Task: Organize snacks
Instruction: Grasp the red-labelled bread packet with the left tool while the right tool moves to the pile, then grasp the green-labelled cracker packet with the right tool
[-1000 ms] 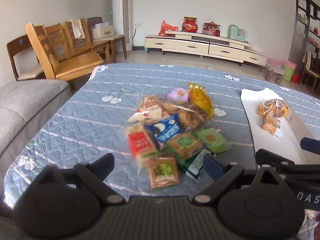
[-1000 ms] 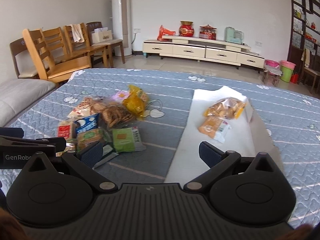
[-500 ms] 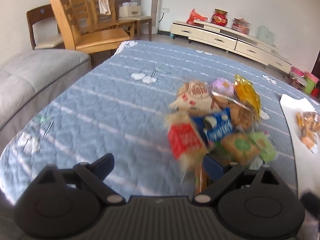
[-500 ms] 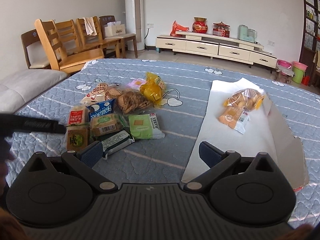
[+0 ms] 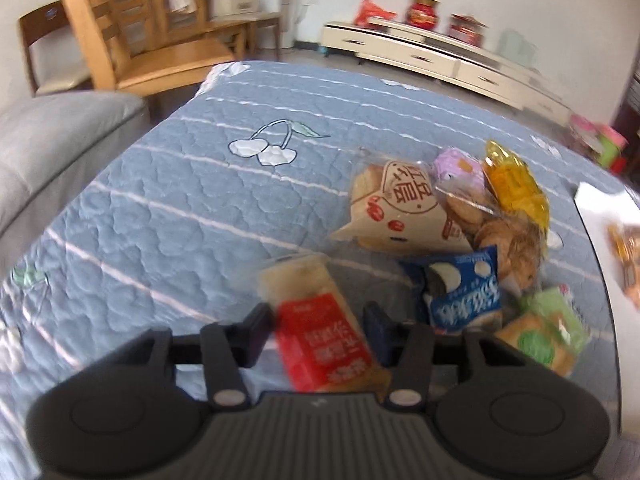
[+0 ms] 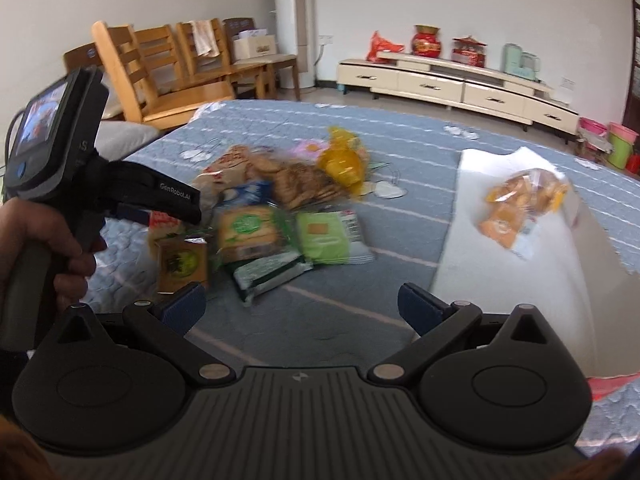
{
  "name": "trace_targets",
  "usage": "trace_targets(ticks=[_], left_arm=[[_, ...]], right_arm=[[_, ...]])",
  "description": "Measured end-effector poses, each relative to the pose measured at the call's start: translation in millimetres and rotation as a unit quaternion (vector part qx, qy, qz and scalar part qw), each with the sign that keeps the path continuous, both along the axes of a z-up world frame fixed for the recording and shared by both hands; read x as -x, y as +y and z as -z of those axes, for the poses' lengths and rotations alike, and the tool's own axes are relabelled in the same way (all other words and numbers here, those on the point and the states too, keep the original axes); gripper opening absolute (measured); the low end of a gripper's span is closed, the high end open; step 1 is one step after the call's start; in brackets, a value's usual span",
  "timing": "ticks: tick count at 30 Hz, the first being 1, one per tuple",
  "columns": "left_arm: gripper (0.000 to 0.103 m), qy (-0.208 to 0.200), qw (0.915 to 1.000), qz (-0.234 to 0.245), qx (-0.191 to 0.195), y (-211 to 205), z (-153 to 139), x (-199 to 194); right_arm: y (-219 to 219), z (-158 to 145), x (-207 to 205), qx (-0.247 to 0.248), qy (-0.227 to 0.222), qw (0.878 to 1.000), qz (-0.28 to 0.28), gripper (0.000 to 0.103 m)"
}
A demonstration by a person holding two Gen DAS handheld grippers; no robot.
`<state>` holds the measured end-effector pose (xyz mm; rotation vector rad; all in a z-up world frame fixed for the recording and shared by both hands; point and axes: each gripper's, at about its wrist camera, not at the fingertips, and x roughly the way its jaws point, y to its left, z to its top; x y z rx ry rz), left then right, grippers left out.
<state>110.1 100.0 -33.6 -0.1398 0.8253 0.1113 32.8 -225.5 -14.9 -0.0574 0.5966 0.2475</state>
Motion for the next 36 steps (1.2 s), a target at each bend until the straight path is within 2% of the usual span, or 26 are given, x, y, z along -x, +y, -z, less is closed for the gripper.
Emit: trace_targets(ticks=[4,6,8,9,11,13,15,16,21,22,23,24,25,27,30,36], left_arm=[[0.034,-0.003,0.9999,0.011,-0.006,18,-4,16],[0.034,-0.001,0.9996,0.019,-0.022,24,-4,26],[0.039,0.003,0.999,0.028,-0.033,28,0,33],[0.039,-0.003,0.9988,0.033,-0.035,30,2,36],[0.048,-0.014,0.9982,0.036,-0.047,30,4,40],[0.048,-0.026,0.9977,0.039,-0.05,29,6,41],[0.044,-0.035,0.9972,0.045,-0.049,30,7,41],[0.035,-0.039,0.997,0.05,-0.045,31,7,41],[0.034,-0.048,0.997,0.04,-0.046,37,7,52],[0.034,-0.049,0.9971,0.039,-0.044,38,6,54],[0.034,-0.05,0.9973,0.034,-0.041,40,6,57],[0.034,-0.05,0.9976,0.029,-0.038,42,5,60],[0.034,-0.05,0.9979,0.024,-0.033,44,4,63],[0.034,-0.049,0.9985,0.012,-0.022,47,3,69],[0.034,-0.052,0.9986,-0.004,-0.013,48,0,81],[0.034,-0.063,0.9979,-0.002,-0.01,35,-12,101]], right_arm=[[18,4,0,-0.003,0.01,0.999,-0.034,0.103],[29,6,0,-0.002,0.014,0.998,-0.053,0.103],[39,9,-3,-0.004,0.017,0.997,-0.076,0.103],[44,10,-5,-0.004,0.017,0.996,-0.089,0.103],[56,14,-11,0.0,0.018,0.993,-0.113,0.103],[70,20,-18,0.007,0.021,0.99,-0.137,0.103],[79,24,-27,0.009,0.026,0.988,-0.153,0.103],[83,27,-31,0.011,0.03,0.987,-0.16,0.103],[97,36,-52,0.017,0.05,0.982,-0.179,0.103],[98,36,-53,0.019,0.044,0.983,-0.178,0.101],[99,35,-53,0.022,0.041,0.983,-0.18,0.092],[100,34,-52,0.025,0.035,0.983,-0.179,0.073],[101,32,-50,0.025,0.031,0.983,-0.18,0.065],[101,33,-45,0.03,0.023,0.983,-0.18,0.056],[101,32,-35,0.034,0.013,0.984,-0.175,0.053],[81,15,-14,0.023,-0.009,0.988,-0.154,0.053]])
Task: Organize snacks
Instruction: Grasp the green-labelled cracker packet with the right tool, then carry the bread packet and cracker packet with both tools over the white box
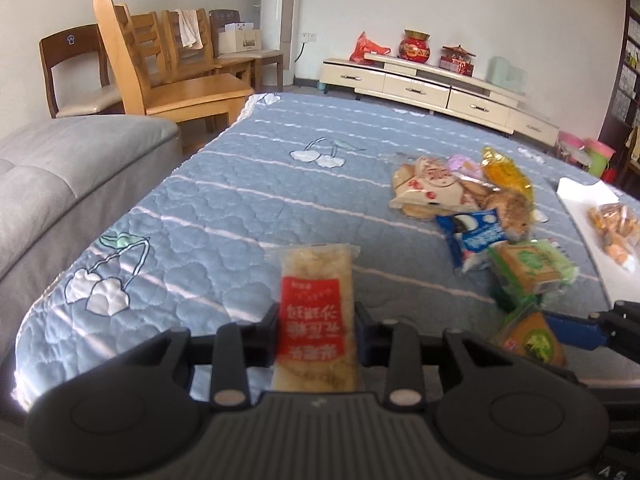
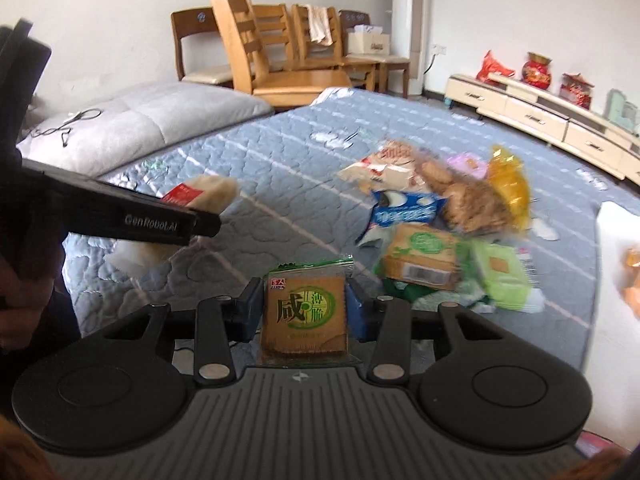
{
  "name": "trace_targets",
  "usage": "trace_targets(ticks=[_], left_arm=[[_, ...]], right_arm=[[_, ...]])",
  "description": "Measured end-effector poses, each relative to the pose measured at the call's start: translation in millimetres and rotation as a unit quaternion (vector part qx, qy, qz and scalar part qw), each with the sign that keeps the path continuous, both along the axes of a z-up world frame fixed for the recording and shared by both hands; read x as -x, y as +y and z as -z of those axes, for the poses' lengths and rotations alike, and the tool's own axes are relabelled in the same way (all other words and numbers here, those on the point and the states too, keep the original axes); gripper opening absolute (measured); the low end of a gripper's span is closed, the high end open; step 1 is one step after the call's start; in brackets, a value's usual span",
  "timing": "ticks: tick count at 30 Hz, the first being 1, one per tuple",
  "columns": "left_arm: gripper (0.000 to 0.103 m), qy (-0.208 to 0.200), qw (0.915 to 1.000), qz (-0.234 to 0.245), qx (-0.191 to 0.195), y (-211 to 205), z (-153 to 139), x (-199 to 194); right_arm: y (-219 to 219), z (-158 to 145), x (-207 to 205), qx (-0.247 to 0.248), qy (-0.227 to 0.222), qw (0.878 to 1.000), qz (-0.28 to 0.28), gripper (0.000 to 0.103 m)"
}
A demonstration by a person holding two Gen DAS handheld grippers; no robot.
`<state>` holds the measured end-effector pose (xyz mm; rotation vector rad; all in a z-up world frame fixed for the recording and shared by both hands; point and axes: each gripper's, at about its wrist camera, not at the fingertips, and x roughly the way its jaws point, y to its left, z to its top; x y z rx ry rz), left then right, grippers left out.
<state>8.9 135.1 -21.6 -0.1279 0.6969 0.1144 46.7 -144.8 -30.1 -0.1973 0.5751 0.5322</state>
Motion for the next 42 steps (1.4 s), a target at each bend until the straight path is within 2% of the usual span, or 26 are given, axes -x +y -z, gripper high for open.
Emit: trace_targets(ticks=[9,18,29,42], left_arm=[[0.034,-0.013,0.9996,0.023,0.005,-37,-19,18],[0.034,-0.029,0.9979,0.057,-0.005,-77,-37,27],[0.034,-0.04,0.9948,0.094,-0.008,-115,-51,23],[0.034,-0.052,0.9891,0.137,-0.011,-158,-63,15]], right_arm=[[-48,-34,40,-0.018,-0.03,0.997,0.065,0.053],[-88,-48,65,-0.038,-0.057,0.989,0.131,0.053],[-123,-60,70,-0.064,-0.075,0.978,0.184,0.053],[-143,-68,77,-0.067,-0.094,0.965,0.237,0.053]])
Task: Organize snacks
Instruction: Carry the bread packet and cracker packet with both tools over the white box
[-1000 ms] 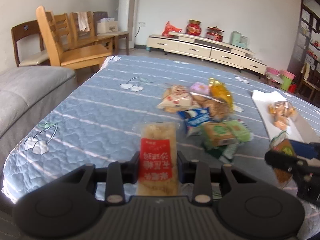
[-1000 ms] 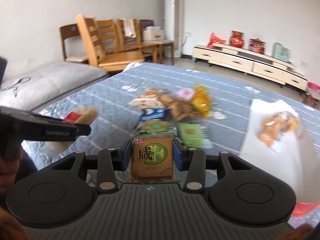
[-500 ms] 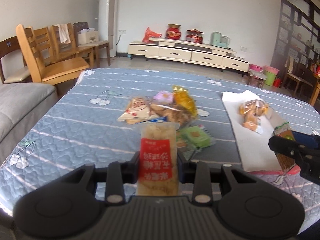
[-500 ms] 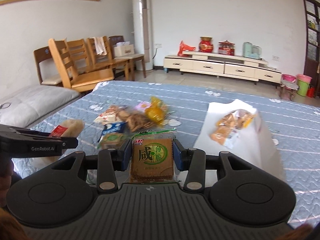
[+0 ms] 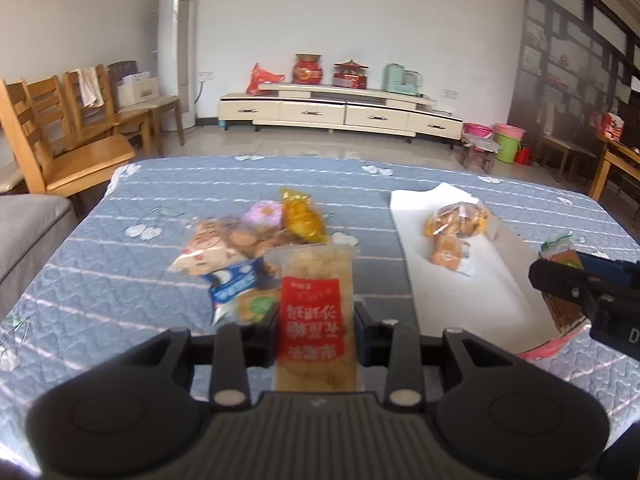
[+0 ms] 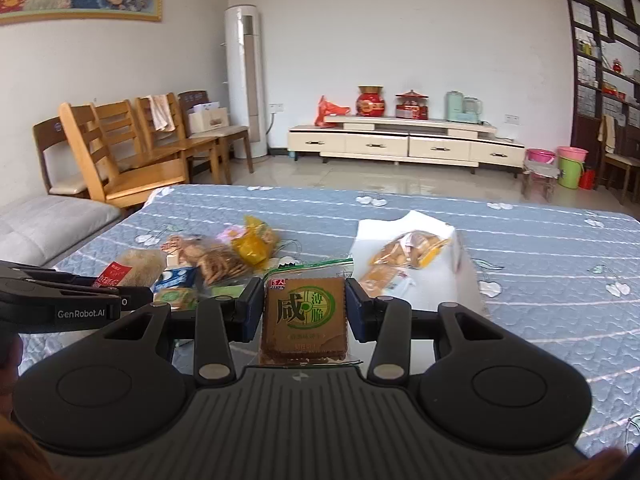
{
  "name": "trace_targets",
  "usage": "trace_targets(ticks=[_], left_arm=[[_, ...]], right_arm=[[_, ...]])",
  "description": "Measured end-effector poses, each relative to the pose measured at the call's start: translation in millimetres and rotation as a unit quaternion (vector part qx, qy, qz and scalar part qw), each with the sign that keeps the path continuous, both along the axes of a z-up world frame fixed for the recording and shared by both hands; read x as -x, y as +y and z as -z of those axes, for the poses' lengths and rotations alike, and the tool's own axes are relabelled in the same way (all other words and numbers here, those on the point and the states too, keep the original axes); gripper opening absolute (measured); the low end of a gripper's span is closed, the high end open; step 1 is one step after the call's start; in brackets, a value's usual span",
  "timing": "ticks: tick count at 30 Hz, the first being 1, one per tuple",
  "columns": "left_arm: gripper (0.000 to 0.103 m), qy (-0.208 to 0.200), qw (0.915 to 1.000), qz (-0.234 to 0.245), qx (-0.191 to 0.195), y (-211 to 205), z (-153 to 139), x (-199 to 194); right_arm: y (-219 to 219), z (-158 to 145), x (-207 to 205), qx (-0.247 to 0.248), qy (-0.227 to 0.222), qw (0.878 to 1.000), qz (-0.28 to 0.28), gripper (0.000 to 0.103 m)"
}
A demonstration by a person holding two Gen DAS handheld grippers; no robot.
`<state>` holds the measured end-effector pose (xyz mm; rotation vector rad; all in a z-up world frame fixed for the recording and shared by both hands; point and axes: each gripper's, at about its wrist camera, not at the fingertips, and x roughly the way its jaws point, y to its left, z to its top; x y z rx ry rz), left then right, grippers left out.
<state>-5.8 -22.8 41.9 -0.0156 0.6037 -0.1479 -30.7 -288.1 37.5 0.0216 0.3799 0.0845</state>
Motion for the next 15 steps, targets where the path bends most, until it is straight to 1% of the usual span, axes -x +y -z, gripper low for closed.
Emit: trace_targets(ticks=[15], left_arm=[[0.034,-0.016,0.9987,0.044,-0.018,-49,-12,-10]], right_arm=[[-27,-1,9,-0.01,-0.002,0.997,0.083,0.053]])
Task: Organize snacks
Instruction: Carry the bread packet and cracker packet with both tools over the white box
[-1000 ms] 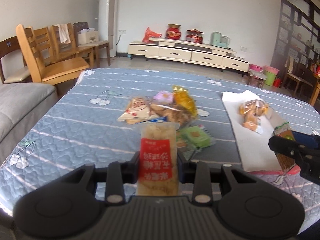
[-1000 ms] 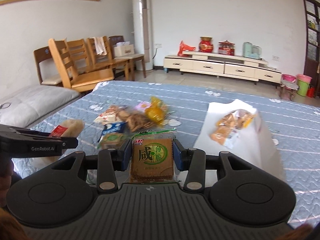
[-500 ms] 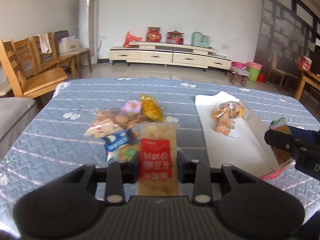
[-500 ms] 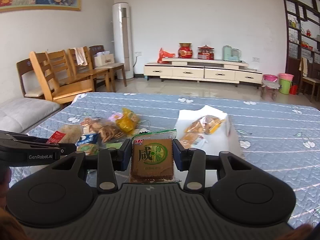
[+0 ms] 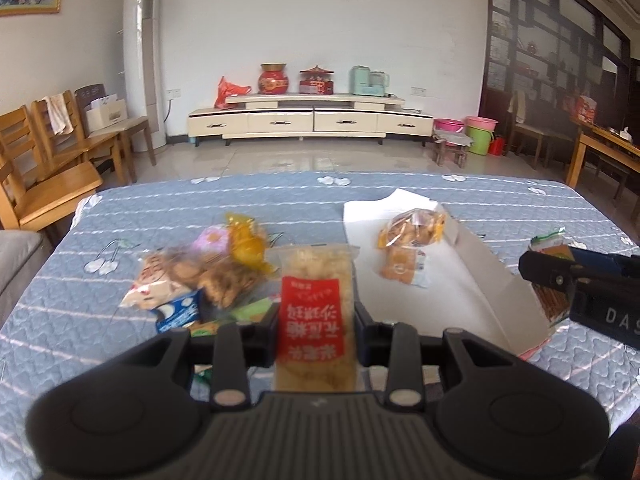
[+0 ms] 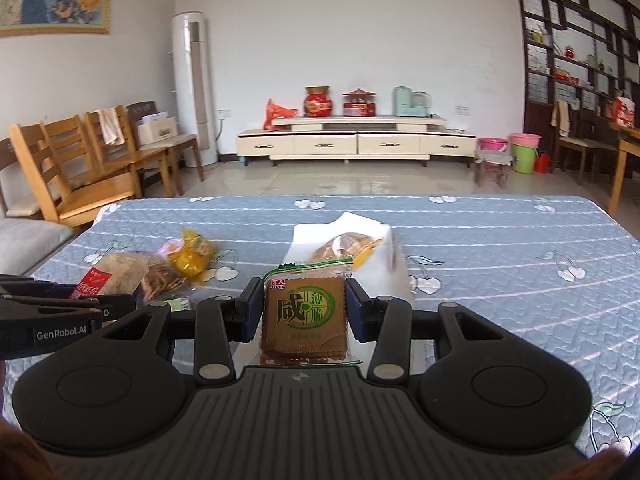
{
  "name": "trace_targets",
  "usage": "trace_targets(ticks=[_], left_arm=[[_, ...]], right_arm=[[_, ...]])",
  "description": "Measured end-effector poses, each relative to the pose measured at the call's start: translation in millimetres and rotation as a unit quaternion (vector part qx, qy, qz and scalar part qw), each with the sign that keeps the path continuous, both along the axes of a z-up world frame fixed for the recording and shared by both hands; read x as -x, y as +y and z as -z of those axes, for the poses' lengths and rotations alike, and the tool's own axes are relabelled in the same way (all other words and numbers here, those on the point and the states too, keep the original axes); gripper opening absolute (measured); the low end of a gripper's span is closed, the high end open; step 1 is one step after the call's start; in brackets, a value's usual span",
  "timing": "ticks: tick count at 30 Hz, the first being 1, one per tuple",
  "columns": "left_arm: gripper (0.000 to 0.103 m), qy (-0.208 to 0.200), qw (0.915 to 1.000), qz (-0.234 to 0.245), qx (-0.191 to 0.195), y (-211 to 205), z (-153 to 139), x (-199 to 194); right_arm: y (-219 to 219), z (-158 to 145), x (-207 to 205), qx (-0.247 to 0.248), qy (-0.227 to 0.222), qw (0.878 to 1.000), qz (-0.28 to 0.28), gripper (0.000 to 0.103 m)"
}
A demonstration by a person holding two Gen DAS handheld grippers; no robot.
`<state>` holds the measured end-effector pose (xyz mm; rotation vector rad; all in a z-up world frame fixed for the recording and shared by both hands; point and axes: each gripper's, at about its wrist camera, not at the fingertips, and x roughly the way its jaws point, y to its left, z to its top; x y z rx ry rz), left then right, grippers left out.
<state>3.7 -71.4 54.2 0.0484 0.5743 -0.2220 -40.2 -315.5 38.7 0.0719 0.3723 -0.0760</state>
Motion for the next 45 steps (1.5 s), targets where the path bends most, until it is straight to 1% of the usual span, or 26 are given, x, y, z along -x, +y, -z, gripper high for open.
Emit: trace_targets(ticks=[5,20,32,45], left_arm=[[0.034,-0.003,1.0,0.008,-0.005,-14,-2,-6],[0.034,-0.001,0.9997,0.02,-0.012,-46,-1,-26],[0.034,0.007,0.9994,0.03,-0.018,-67,5,-35],[0.034,0.022,0.9987,0.04,-0.021,-82,18,-43]], right_arm=[[-1,0,3,0.005,-0.003,1.0,0.014,0.053],[-7,2,-7,-0.01,-0.005,0.999,0.046,0.053],[-5,6,-15,-0.014,-0.002,0.998,0.055,0.053],[-5,8,-24,-0.023,0.009,0.998,0.059,0.053]])
